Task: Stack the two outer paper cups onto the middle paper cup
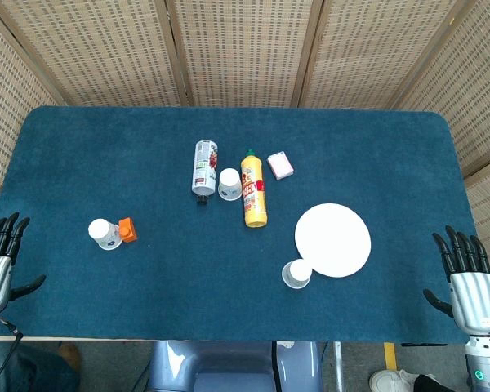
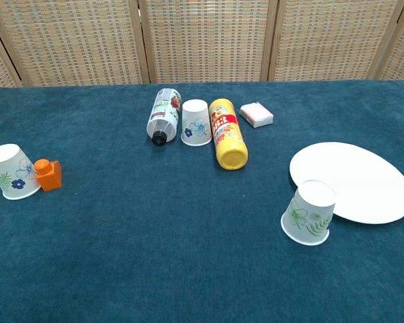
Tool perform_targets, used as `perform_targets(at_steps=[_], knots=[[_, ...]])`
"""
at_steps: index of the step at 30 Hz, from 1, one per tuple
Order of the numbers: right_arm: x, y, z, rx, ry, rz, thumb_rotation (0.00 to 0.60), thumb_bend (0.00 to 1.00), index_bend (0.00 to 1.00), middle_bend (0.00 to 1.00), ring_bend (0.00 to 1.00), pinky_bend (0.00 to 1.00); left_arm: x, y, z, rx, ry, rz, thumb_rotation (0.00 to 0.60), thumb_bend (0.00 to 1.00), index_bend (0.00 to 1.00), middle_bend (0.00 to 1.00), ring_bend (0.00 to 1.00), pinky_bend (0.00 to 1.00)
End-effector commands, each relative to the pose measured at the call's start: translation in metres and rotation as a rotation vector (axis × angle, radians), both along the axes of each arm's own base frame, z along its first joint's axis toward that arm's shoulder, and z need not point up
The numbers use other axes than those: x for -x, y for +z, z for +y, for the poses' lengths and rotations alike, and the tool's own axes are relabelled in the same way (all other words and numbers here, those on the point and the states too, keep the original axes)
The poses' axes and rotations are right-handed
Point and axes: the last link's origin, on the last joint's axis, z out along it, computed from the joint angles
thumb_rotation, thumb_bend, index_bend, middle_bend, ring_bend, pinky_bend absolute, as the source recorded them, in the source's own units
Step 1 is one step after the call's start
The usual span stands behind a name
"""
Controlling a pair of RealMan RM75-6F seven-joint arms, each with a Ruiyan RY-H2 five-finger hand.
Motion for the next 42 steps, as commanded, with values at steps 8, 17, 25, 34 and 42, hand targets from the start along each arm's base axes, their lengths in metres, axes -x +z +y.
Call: perform_targets(at_steps=[8, 17, 25, 34, 42], knots=[[0.001, -0.004, -0.009, -0.005, -0.033, 0.010, 0.600, 0.00, 0.00, 0.00, 0.00, 0.00, 0.004, 0.003, 0.002, -0.001, 0.028, -0.004, 0.600, 0.00, 0.00, 0.00, 0.00, 0.00], [-0.032, -0.026, -0.036, -0.275, 0.098, -0.068, 0.600, 0.00, 0.00, 0.01, 0.00, 0.00, 0.007, 0.004, 0.005, 0.006, 0.038, -0.010, 0.600, 0.00, 0.00, 0.00, 0.00, 0.00], [-0.085, -0.049, -0.071, -0.555, 0.236, -0.147, 0.600, 0.25, 0.20, 0.26, 0.21, 0.20, 0.008, -0.002, 0.011, 0.003, 0.064, 0.008, 0.600, 0.00, 0.00, 0.00, 0.00, 0.00], [-0.119, -0.096, -0.085, -0.657, 0.267, -0.181, 0.600, 0.35, 0.28, 0.32, 0.27, 0.25, 0.010, -0.005, 0.016, 0.017, 0.081, 0.011, 0.600, 0.00, 0.00, 0.00, 0.00, 0.00], [-0.121, -0.118, -0.092, -0.669, 0.231, -0.130, 0.600, 0.35, 0.28, 0.32, 0.27, 0.25, 0.008, 0.000, 0.014, 0.012, 0.073, -0.005, 0.600, 0.00, 0.00, 0.00, 0.00, 0.00]])
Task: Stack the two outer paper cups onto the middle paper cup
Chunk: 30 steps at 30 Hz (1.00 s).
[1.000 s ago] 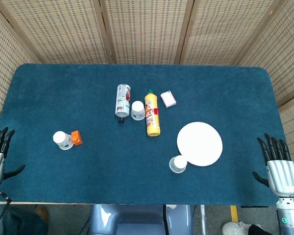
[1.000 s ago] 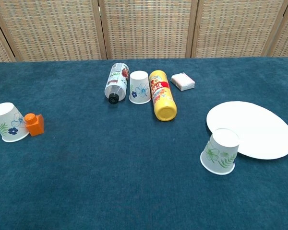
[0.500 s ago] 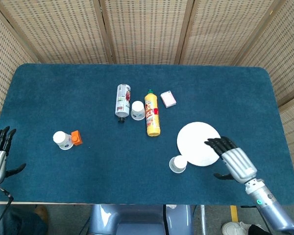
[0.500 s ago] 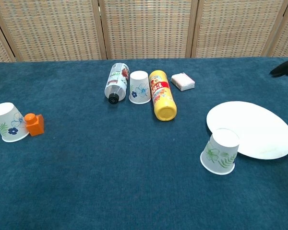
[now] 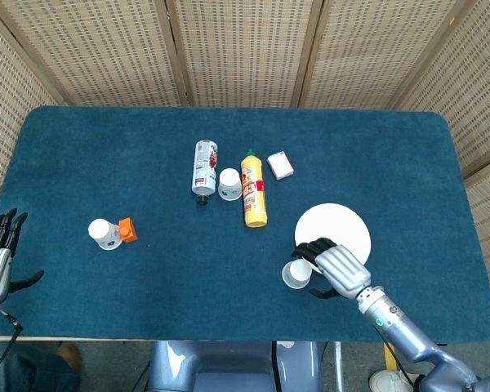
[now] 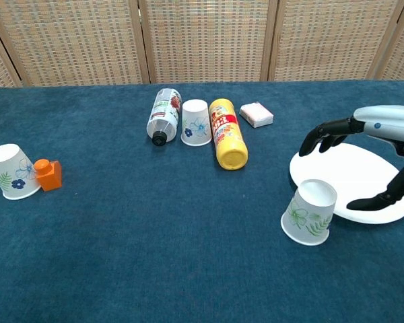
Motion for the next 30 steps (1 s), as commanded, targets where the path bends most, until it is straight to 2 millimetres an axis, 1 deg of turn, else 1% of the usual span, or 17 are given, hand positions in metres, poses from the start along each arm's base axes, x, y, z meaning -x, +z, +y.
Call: perform_targets(at_steps=[1, 9, 13, 15, 19, 22, 26, 30], knots=[[-0.001, -0.011, -0.005, -0.006, -0.010, 0.025, 0.600, 0.36, 0.28, 0.32, 0.27, 0.25, -0.001, 0.002, -0.002, -0.001, -0.004, -0.003, 0.600, 0.00, 0.00, 0.00, 0.00, 0.00], [0.004, -0.023, -0.009, -0.026, -0.046, 0.071, 0.600, 0.37, 0.29, 0.33, 0.28, 0.26, -0.003, 0.006, -0.005, -0.001, -0.005, -0.010, 0.600, 0.00, 0.00, 0.00, 0.00, 0.00], [0.005, -0.028, -0.011, -0.033, -0.059, 0.079, 0.600, 0.38, 0.32, 0.36, 0.31, 0.31, -0.003, 0.006, -0.005, 0.001, -0.005, -0.011, 0.600, 0.00, 0.00, 0.00, 0.00, 0.00], [0.006, -0.030, -0.012, -0.036, -0.065, 0.080, 0.600, 0.40, 0.35, 0.39, 0.35, 0.34, -0.003, 0.006, -0.005, 0.000, -0.005, -0.011, 0.600, 0.00, 0.00, 0.00, 0.00, 0.00], [0.006, -0.034, -0.014, -0.032, -0.077, 0.076, 0.600, 0.49, 0.44, 0.48, 0.44, 0.42, -0.003, 0.006, -0.005, -0.001, -0.005, -0.012, 0.600, 0.00, 0.00, 0.00, 0.00, 0.00], [0.006, -0.036, -0.016, -0.020, -0.079, 0.075, 0.600, 0.54, 0.47, 0.51, 0.47, 0.46, -0.003, 0.006, -0.005, -0.001, -0.006, -0.012, 0.600, 0.00, 0.00, 0.00, 0.00, 0.00], [0.001, -0.033, -0.017, -0.012, -0.077, 0.049, 0.600, 0.55, 0.48, 0.52, 0.47, 0.46, -0.003, 0.006, -0.005, 0.001, -0.005, -0.012, 0.600, 0.00, 0.00, 0.00, 0.00, 0.00], [-0.012, -0.023, -0.020, 0.011, -0.063, -0.007, 0.600, 0.57, 0.48, 0.52, 0.47, 0.46, -0.003, 0.005, -0.005, 0.007, -0.004, -0.011, 0.600, 0.00, 0.00, 0.00, 0.00, 0.00]])
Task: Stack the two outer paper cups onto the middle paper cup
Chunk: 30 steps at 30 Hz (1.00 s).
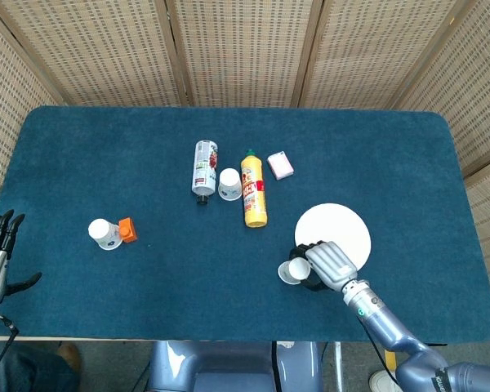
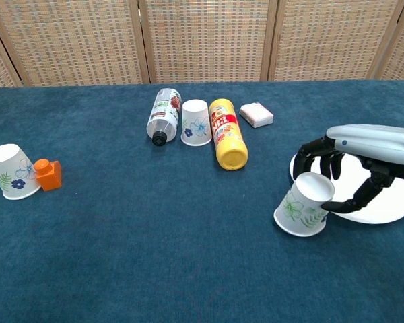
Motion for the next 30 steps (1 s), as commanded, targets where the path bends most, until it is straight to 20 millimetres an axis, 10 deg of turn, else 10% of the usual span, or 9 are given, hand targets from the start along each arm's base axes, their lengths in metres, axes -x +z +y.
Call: perform_targets(at_steps=[1, 15, 30], knots=[[-0.013, 0.011, -0.004, 0.026, 0.014, -0.051, 0.600, 0.57, 0.48, 0.52, 0.47, 0.46, 0.000, -0.001, 0.000, 0.003, 0.000, 0.001, 0.600, 0.00, 0.00, 0.00, 0.00, 0.00], [-0.120, 0.069, -0.087, 0.184, 0.042, -0.176, 0.600, 0.57, 0.48, 0.52, 0.47, 0.46, 0.005, -0.003, 0.010, 0.005, 0.030, -0.007, 0.600, 0.00, 0.00, 0.00, 0.00, 0.00], [-0.182, 0.024, -0.169, 0.193, -0.097, -0.111, 0.600, 0.57, 0.48, 0.51, 0.47, 0.46, 0.016, -0.005, 0.025, 0.001, 0.102, -0.005, 0.600, 0.00, 0.00, 0.00, 0.00, 0.00]])
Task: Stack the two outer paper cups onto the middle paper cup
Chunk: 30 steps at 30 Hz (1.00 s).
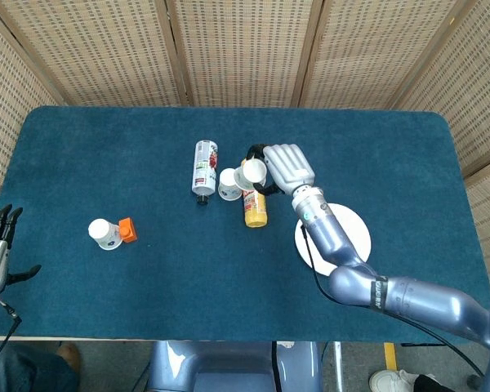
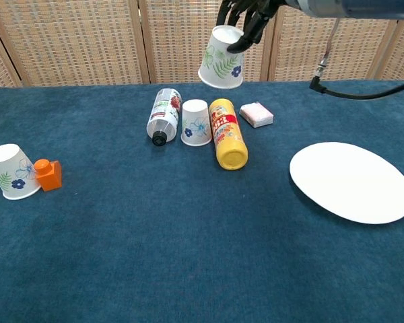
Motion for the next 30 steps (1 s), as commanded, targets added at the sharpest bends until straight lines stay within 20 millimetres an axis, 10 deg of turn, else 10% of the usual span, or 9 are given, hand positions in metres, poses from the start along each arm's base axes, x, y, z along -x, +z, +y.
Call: perform_targets(at_steps=[1, 26, 30], knots=[[-0.019, -0.023, -0.019, -0.021, -0.025, 0.023, 0.600, 0.57, 0.48, 0.51, 0.47, 0.46, 0.002, 0.000, 0.003, 0.000, 0.014, -0.001, 0.600, 0.00, 0.00, 0.00, 0.00, 0.00], [-0.028, -0.071, -0.046, -0.072, -0.102, 0.071, 0.600, 0.56, 0.46, 0.50, 0.47, 0.46, 0.014, -0.001, 0.014, -0.003, 0.063, 0.002, 0.600, 0.00, 0.00, 0.00, 0.00, 0.00], [-0.030, -0.074, -0.048, -0.076, -0.109, 0.054, 0.600, 0.19, 0.23, 0.30, 0.33, 0.42, 0.015, -0.001, 0.015, -0.006, 0.067, 0.002, 0.600, 0.00, 0.00, 0.00, 0.00, 0.00]])
